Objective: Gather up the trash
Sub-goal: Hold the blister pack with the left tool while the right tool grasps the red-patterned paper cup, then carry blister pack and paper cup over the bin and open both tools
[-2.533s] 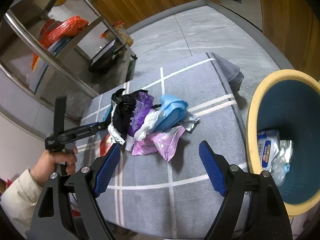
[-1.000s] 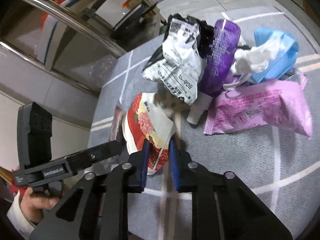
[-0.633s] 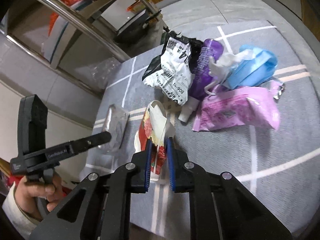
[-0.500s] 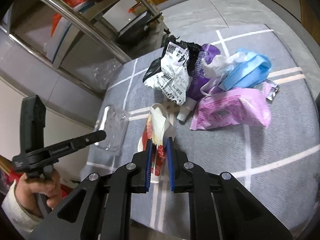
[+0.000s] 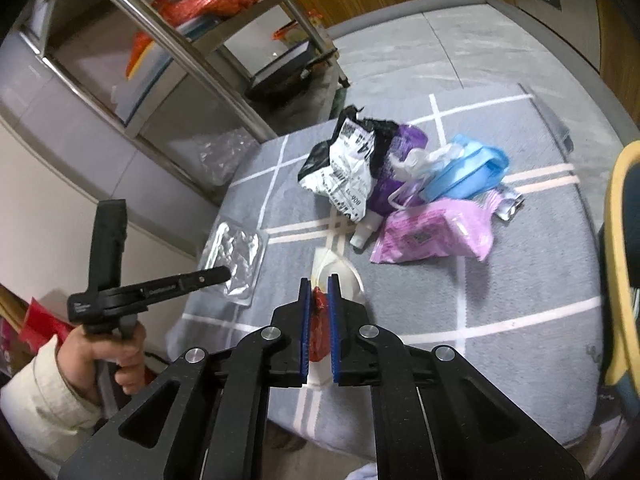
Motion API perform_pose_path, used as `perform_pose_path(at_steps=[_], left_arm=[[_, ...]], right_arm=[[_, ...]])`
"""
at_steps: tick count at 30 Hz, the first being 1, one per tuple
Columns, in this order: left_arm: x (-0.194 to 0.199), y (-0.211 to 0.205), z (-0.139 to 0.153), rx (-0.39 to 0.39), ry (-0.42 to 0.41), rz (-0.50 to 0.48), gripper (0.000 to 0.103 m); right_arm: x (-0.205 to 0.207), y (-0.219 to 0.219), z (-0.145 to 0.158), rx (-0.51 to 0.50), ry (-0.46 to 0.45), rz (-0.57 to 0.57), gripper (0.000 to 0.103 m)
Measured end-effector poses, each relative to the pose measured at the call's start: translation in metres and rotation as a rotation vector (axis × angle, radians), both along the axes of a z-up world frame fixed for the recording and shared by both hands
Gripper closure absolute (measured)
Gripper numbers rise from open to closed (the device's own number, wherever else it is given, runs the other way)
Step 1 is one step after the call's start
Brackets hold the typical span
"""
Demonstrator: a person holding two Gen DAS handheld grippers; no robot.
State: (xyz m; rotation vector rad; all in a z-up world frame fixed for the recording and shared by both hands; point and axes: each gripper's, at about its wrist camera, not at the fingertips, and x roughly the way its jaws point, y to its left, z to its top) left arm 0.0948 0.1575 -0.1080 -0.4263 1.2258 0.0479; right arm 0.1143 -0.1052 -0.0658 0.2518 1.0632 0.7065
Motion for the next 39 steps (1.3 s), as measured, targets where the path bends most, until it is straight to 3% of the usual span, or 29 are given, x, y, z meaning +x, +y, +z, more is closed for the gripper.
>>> perform_pose_path(at_steps=[9, 22, 39], left_arm=[[-0.001, -0.036, 0.03, -0.097, -0.068, -0.031, 0.095], [0.008, -0.131, 0.079, -0.149, -0.168, -0.215, 0.095], [0.04, -0.237, 0.099, -0.201, -0.218, -0.409, 0.095]], right_arm=[[-0.001, -0.042, 0.011, 0.014, -0.035, -0.06, 0.097], [-0.002, -0.11, 0.026, 0.06, -0.075, -0.185, 0.097], [-0.015, -0.199, 0.049, 0.072, -0.14, -0.375, 0.097]])
